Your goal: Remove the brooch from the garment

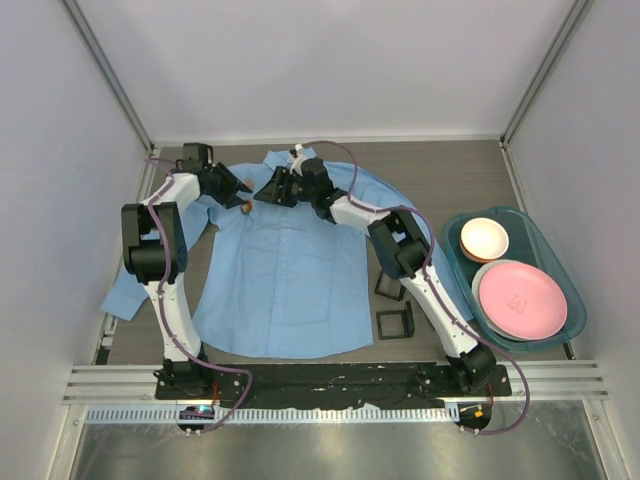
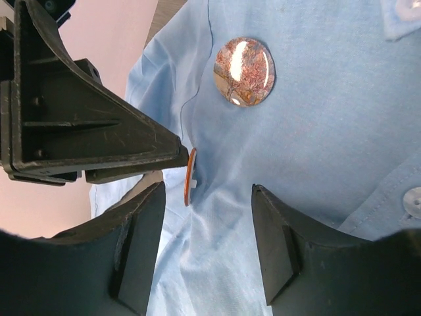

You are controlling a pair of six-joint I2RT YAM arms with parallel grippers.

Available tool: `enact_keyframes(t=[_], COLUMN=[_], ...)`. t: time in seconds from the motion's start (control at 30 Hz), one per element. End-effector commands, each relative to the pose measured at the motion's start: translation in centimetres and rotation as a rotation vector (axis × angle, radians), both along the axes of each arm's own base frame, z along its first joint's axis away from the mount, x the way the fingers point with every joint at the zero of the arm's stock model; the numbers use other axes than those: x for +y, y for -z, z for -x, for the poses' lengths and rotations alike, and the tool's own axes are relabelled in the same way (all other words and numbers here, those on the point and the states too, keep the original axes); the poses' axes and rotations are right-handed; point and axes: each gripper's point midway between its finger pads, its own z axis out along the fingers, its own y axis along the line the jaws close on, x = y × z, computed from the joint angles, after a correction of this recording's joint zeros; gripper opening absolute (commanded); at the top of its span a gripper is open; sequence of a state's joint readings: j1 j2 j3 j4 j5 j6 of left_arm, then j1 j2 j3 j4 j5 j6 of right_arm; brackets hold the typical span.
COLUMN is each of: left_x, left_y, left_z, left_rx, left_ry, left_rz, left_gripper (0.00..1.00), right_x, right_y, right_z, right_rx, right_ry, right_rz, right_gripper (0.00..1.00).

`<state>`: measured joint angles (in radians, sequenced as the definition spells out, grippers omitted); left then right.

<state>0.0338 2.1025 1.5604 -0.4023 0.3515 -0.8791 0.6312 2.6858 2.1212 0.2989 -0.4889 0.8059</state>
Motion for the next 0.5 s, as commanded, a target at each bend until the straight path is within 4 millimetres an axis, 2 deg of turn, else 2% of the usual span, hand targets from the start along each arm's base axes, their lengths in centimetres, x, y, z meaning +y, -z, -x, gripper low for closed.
enact_keyframes(t=[0.0, 0.1, 0.23, 0.27, 0.33, 0.4, 0.47], left_x=[-1.6, -2.1, -1.9, -1.9, -1.8, -1.7, -1.4], left_y=[-3.5, -3.3, -2.3, -2.2, -1.9, -1.5, -2.1], left_z=[-1.5, -2.1, -2.2, -2.2, -2.0, -2.0, -2.0], left_rx=[-0.099, -0.105, -0.092, -0.093, -0.089, -0.080, -0.098], left_ry=[-0.005, -0.014, -0.020, -0.020, -0.013, -0.012, -0.017], left_rz=[0.092, 0.125, 0.122, 0.116, 0.108, 0.108, 0.102], left_gripper=[0.44, 0.44, 0.43, 0.43, 0.43, 0.43, 0.43], right_x=[0.4, 0.6, 1.4, 1.9, 2.3, 2.9, 2.8], right_y=[-6.3, -6.1, -6.0, -5.4, -5.8, -5.5, -5.1], right_z=[0.3, 0.4, 0.4, 0.7, 0.6, 1.0, 1.2], right_rx=[-0.126, -0.134, -0.121, -0.108, -0.112, -0.105, -0.099], right_ry=[-0.027, -0.035, -0.033, -0.038, -0.041, -0.048, -0.050], right_rz=[-0.043, -0.038, -0.055, -0.056, -0.067, -0.069, -0.061], right_gripper=[0.61, 0.58, 0.47, 0.46, 0.43, 0.41, 0.42])
